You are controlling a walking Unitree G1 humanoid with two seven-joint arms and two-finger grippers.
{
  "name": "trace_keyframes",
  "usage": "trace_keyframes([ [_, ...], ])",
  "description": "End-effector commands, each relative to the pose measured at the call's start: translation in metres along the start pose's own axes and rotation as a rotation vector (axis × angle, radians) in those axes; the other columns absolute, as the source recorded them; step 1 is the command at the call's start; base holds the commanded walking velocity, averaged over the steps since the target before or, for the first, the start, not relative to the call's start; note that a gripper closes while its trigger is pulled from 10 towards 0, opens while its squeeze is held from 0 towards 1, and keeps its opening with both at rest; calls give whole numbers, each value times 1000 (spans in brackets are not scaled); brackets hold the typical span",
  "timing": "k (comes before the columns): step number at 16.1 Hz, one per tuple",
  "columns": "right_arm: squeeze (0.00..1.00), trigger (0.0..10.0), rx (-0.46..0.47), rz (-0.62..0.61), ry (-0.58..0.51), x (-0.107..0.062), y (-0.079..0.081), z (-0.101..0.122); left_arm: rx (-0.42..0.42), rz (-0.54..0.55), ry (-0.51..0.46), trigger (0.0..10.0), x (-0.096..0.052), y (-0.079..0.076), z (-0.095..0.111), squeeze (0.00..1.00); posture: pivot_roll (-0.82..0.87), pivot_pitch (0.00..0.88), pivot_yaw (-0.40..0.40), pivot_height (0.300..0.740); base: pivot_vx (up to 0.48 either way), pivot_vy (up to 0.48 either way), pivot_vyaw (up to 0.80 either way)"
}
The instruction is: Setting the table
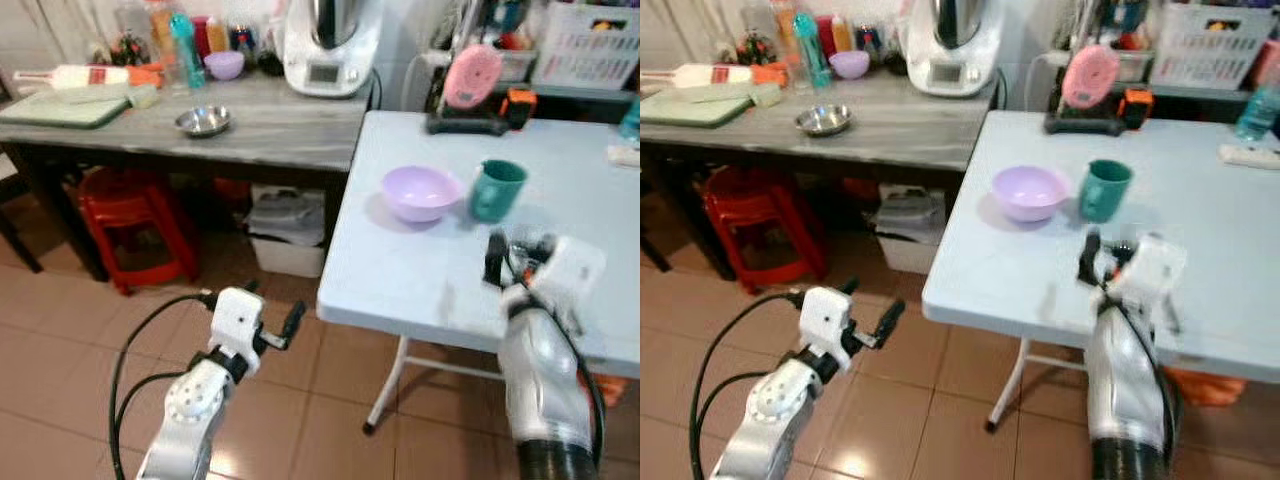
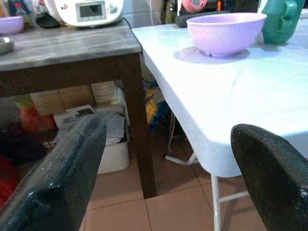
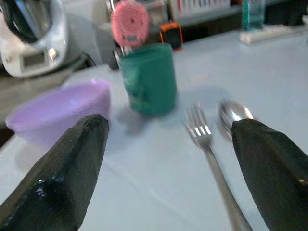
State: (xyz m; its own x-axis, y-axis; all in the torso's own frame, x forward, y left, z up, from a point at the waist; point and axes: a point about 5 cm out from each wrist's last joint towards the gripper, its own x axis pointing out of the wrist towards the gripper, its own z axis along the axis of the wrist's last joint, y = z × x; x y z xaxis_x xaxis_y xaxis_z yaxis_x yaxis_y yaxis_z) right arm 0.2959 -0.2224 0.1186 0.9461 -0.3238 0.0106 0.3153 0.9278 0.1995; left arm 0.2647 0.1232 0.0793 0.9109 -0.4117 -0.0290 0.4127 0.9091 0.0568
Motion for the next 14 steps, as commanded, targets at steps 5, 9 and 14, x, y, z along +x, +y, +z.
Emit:
trace_keyframes([
  [5,0,10000,-105,118,-32,-26,0,2,-27,33,-44,10000,1,10,9,0,-7,0,15,740,0,0,0],
  [9,0,10000,-125,147,-42,-29,6,6,-59,-6,-82,10000,3,8,19,0,0,0,14,740,0,0,0],
  [14,0,10000,-76,149,-23,-36,11,0,-87,-44,-84,10000,-1,4,18,0,4,0,11,740,178,0,0],
])
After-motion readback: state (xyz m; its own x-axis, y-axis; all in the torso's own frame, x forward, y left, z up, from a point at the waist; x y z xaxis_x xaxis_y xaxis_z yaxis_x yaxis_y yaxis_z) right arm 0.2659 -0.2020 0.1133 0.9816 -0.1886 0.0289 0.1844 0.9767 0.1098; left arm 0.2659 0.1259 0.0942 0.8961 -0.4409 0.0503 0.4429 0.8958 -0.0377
